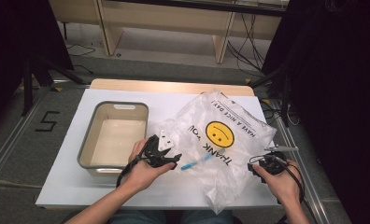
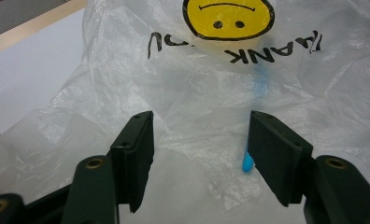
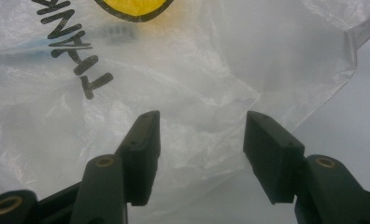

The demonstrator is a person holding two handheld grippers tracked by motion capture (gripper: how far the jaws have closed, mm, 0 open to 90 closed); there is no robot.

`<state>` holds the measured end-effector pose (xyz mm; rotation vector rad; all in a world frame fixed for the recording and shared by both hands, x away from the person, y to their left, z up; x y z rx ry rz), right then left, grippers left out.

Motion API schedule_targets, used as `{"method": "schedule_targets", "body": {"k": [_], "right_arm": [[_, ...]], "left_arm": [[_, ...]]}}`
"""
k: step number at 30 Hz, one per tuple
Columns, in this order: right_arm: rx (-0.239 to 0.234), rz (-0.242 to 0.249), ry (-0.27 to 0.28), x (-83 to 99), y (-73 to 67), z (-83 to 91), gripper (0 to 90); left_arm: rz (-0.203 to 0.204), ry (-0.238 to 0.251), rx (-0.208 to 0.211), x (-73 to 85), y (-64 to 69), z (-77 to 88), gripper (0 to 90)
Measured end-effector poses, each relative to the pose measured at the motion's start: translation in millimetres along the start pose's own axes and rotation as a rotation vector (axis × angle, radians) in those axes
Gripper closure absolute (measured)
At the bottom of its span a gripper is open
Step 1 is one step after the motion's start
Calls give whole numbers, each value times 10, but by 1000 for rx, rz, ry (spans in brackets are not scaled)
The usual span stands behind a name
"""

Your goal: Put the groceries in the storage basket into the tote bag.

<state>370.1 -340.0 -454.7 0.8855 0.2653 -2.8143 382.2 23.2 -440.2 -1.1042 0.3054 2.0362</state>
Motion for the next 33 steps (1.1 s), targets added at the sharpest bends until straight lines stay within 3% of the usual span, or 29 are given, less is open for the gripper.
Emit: {"method": "schedule_targets", "body": {"k": [33], "right_arm": [[-11,-17,-10,17,6,12,504]], "left_arm": [[3,-12,-2,11,1,-21,407]]}}
Point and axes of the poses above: each handheld gripper's, and its own axes: z roughly backward along the jaws, x roughly out of its underside, y roughly to its right, the point moved 2 cm from there along -z, roughly forward along the jaws, and after that the axes turned 6 degrees about -z, right-handed, at the moved point
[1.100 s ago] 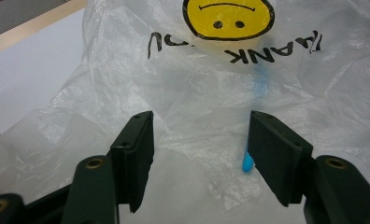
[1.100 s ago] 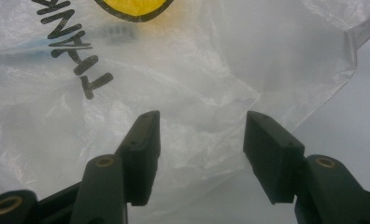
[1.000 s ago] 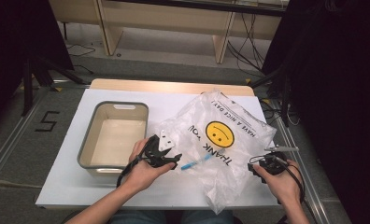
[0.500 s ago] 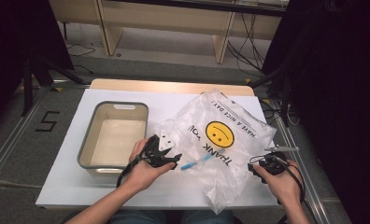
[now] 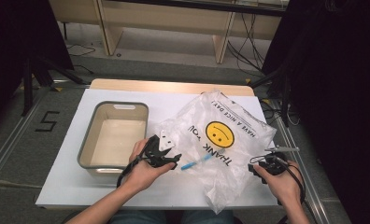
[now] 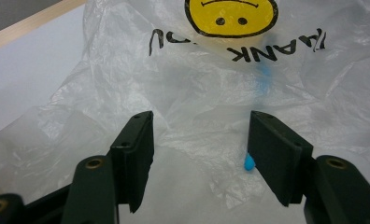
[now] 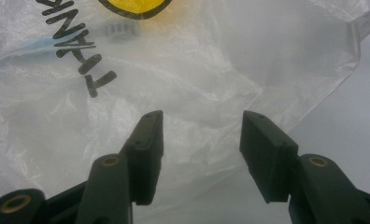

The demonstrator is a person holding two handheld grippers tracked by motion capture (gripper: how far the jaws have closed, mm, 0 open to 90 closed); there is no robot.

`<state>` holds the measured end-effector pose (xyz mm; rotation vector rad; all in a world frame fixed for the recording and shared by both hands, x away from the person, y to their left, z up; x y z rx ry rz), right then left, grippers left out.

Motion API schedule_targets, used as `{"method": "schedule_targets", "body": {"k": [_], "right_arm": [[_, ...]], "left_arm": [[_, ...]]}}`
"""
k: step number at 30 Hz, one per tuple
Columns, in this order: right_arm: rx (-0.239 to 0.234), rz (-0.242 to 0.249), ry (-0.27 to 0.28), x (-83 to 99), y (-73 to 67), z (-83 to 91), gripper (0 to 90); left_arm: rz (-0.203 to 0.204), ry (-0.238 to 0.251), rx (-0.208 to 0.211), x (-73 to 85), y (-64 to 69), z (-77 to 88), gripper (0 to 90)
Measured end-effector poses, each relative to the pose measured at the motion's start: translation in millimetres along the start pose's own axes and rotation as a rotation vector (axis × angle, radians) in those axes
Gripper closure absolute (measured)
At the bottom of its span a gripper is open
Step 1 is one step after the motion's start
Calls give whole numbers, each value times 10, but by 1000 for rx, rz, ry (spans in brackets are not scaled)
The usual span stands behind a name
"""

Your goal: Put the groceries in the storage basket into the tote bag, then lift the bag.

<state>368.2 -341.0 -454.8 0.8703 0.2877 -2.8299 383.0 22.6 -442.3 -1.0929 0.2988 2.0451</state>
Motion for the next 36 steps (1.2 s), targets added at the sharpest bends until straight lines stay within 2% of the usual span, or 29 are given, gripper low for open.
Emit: {"method": "schedule_targets", "body": {"k": [6,11,16,22,26,29,31,36], "right_arm": [[-9,-30,-25,-1,-14,-19,521],[-6,-55,-90,31,-21,-90,530],[7,-56,-156,72,-26,-166,633],[20,-23,-184,80,-11,-198,789],[10,-6,-189,87,-10,-205,900],[11,29,-193,71,-11,-210,900],[36,58,-184,47,5,-215,900],[79,85,-146,-46,94,-222,900]], "left_arm": [[-8,-5,14,13,15,-21,407],[-9,-9,26,25,30,-40,406],[-5,-10,20,24,16,-41,407],[-8,-14,8,-3,9,-51,407],[-11,-15,14,0,42,-72,406],[-14,-20,15,9,37,-71,406],[-11,-22,13,14,22,-62,406],[-3,-14,6,9,0,-53,407]]}}
Point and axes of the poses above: each handheld gripper's, and its own axes: z roughly backward along the jaws, x roughly out of its underside, y roughly to its right, the point moved 2 cm from there along -z, roughly forward along the jaws, and after that the axes turned 6 degrees about -z, right-handed, at the moved point
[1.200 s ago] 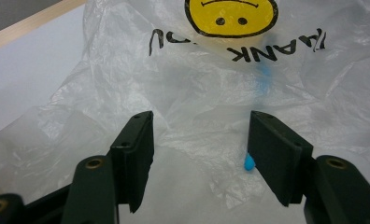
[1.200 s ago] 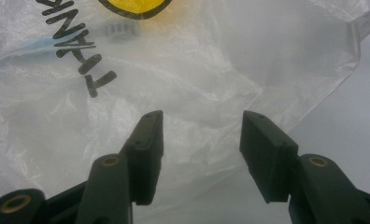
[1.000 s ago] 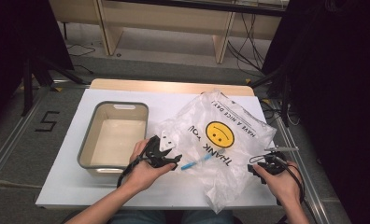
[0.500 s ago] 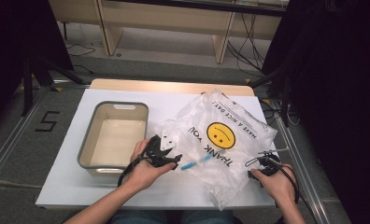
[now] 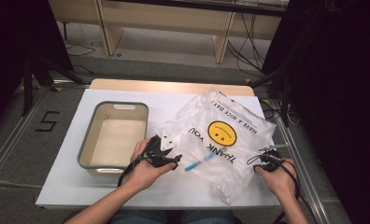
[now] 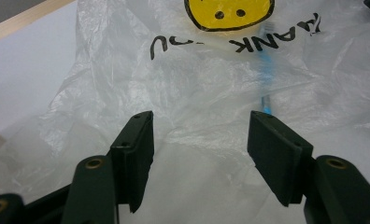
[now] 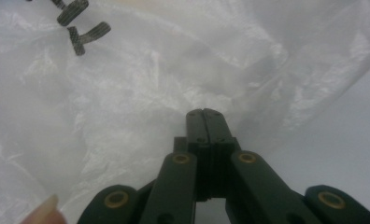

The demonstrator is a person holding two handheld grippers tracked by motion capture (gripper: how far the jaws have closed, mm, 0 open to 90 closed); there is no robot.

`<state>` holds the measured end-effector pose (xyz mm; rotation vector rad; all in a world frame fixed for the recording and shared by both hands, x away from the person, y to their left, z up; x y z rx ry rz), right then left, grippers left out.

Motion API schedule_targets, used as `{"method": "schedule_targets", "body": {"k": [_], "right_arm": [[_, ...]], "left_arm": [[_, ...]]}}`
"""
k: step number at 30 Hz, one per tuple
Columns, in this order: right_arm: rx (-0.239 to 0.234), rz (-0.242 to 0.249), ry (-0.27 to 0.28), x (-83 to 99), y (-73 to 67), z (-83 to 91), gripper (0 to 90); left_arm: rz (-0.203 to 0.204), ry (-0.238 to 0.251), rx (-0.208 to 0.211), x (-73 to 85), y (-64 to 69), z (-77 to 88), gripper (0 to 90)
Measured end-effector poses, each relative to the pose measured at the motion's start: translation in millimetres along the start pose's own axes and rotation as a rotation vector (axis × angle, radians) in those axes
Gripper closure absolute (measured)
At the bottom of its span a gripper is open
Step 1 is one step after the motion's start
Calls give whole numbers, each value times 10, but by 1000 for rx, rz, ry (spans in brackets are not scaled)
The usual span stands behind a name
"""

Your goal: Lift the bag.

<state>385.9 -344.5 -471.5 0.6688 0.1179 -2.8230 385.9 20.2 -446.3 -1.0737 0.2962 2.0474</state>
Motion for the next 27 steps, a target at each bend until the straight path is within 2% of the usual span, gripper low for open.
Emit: {"method": "schedule_targets", "body": {"k": [7,8,10,11,13,15,16,18,20,22,23,25,27], "right_arm": [[80,53,79,-164,191,-38,900],[74,47,81,-170,200,-39,900],[20,15,90,-171,150,14,900],[-17,-5,102,-165,90,57,827],[-41,-37,116,-141,-2,119,711],[-73,-61,89,-83,-94,167,594],[-72,-76,78,-45,-121,187,542],[-37,-83,46,41,-147,219,458],[-37,-101,31,121,-148,229,440],[-60,-133,19,171,-168,232,439],[-82,-150,27,179,-183,238,442],[-96,-174,36,173,-214,246,447],[-110,-178,-9,182,-255,222,460]], "left_arm": [[-7,-11,3,-4,9,-12,405],[-6,-10,1,-5,9,-13,406],[-1,-5,3,-5,6,-12,406],[-2,-6,2,-4,3,-12,406],[1,-6,0,-1,-1,-8,406],[5,-2,-2,3,1,0,406],[4,-2,-1,5,1,8,406],[6,1,-3,5,2,16,406],[6,2,-3,4,3,16,406],[-4,-7,-2,3,3,14,406],[-3,-6,0,2,7,10,406],[-2,-2,-1,-2,12,6,406],[-1,-2,-1,-2,14,3,406]]}}
Point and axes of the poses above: each handheld gripper's, and its own axes: z roughly backward along the jaws, x roughly out of its underside, y roughly to its right, the point moved 2 cm from there along -z, roughly forward along the jaws, and after that the axes turned 6 degrees about -z, right-handed, at the moved point
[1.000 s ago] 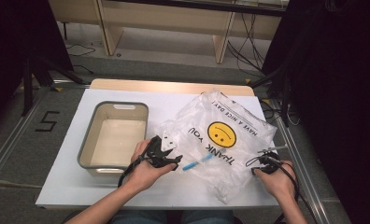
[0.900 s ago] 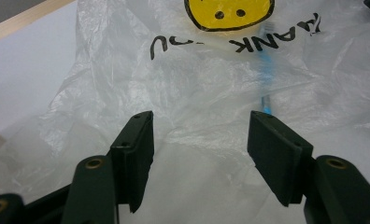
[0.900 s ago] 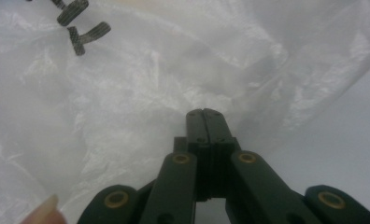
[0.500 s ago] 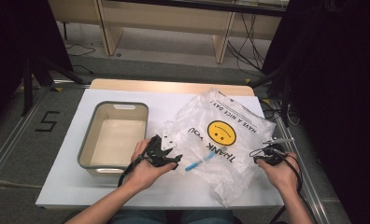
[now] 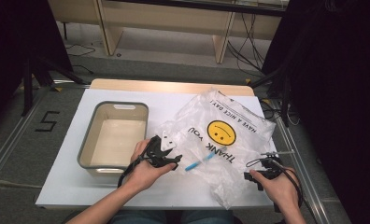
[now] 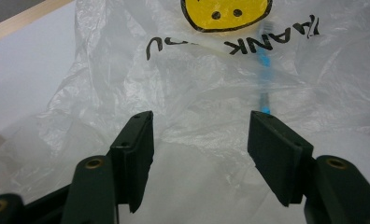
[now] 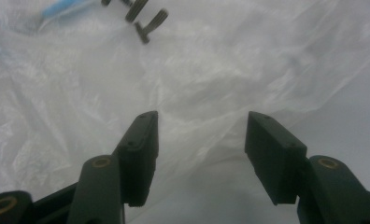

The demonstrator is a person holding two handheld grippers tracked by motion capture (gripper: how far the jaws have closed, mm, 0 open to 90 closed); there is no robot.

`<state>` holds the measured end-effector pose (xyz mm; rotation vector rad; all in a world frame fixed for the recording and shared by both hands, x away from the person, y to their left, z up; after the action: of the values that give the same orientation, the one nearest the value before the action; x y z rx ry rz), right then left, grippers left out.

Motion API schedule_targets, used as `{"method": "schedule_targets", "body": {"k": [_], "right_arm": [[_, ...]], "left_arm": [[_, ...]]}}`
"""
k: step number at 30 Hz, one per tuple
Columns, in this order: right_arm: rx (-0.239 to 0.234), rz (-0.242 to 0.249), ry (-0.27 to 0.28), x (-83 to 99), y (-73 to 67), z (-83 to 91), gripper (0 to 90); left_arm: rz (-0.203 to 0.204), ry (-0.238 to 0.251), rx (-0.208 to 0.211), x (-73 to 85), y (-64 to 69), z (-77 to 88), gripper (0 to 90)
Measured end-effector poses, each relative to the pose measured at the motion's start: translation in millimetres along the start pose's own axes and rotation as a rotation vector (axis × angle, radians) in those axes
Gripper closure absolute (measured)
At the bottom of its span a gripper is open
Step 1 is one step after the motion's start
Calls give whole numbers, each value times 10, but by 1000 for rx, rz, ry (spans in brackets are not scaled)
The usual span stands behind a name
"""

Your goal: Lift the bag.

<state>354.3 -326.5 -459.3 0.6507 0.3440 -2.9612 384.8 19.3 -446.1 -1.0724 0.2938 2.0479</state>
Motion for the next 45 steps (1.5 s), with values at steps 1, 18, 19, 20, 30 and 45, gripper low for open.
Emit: {"method": "schedule_targets", "body": {"k": [1,18,19,20,30,45], "right_arm": [[-4,-4,-17,13,-18,-22,467],[21,92,-141,53,-25,-77,900],[30,104,-136,37,-2,-62,900],[38,115,-132,22,31,-44,900],[117,389,20,-209,380,-54,900],[154,372,239,-285,419,135,596]], "left_arm": [[-1,-1,-1,2,-1,-1,406],[-3,-4,-2,8,-13,4,405],[-2,-4,-2,9,-13,3,405],[-3,-5,-2,10,-13,2,405],[-30,-55,-2,38,6,-43,359],[-72,-211,22,203,100,-261,304]]}}
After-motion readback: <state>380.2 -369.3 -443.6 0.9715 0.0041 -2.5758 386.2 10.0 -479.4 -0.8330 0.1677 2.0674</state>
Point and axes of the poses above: each handheld gripper's, and its own axes: z roughly backward along the jaws, x roughly out of its underside, y roughly to its right, the point moved 2 cm from there along -z, roughly forward along the jaws, and after that the axes turned 6 degrees about -z, right-handed, at the moved point
